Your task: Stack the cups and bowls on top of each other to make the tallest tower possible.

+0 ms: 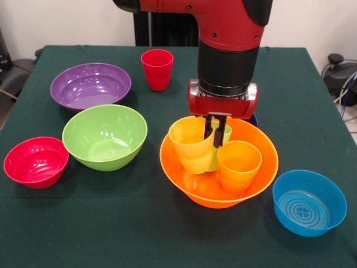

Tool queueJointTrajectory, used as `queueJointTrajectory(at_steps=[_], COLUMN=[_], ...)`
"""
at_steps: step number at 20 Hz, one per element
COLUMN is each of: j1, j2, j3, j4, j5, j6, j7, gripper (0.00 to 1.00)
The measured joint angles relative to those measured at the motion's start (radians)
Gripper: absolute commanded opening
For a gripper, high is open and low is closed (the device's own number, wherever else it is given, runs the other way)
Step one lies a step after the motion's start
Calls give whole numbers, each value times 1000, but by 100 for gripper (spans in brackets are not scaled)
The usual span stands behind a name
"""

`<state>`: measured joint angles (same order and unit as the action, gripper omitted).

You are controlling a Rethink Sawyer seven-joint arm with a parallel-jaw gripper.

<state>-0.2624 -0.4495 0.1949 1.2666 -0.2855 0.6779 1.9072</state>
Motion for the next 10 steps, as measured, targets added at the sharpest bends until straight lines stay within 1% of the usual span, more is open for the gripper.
queueJointTrajectory(at_steps=[5, 10], j1=[31, 42], j2=[13, 28], j3=[-37, -67], j4=[0, 0], j5=[-1, -1], j6=[-83, -131], j7=[15, 16], gripper=[0, 0])
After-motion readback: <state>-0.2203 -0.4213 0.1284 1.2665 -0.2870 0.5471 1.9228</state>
